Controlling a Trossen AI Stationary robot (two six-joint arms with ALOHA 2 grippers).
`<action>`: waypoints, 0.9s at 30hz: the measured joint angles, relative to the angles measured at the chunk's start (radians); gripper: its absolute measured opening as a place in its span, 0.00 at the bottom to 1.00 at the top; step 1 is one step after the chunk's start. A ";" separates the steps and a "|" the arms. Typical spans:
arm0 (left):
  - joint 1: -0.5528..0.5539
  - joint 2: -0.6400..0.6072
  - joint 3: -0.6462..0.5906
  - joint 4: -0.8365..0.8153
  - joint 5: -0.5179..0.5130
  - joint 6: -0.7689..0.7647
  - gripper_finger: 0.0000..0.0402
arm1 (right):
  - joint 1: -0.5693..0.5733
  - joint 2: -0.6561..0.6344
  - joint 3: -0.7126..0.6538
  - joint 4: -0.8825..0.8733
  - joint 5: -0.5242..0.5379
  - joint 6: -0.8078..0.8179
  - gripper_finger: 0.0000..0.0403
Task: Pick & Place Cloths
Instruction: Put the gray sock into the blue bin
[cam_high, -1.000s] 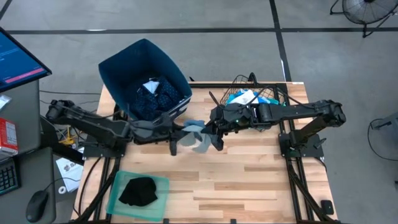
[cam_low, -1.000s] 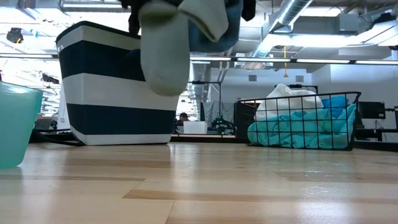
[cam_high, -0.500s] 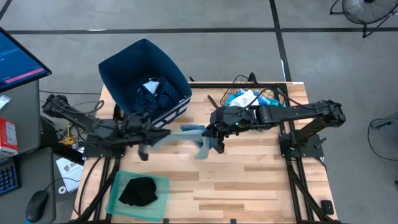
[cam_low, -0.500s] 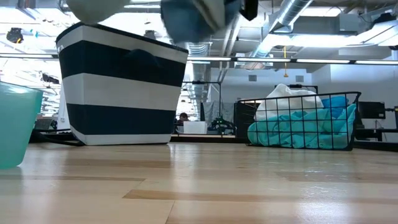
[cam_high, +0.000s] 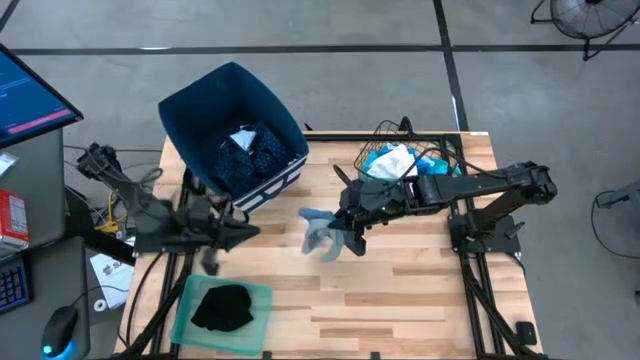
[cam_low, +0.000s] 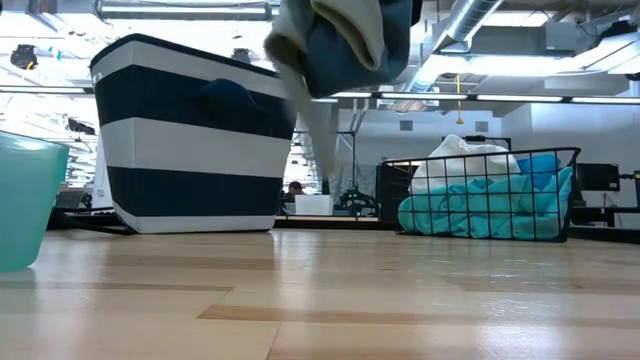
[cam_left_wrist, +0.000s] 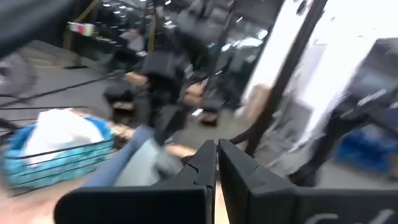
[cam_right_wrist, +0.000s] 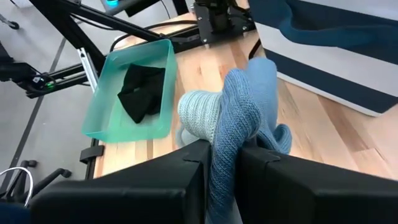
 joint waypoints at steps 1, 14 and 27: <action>0.005 0.024 0.000 -0.004 -0.015 0.011 0.01 | 0.000 0.000 0.000 0.004 0.000 0.000 0.11; 0.053 0.301 0.000 -0.027 -0.065 0.076 0.41 | -0.002 0.000 0.000 0.018 0.000 0.000 0.11; 0.184 0.397 0.000 -0.009 -0.084 0.008 0.69 | -0.002 0.000 0.000 0.023 0.000 0.002 0.11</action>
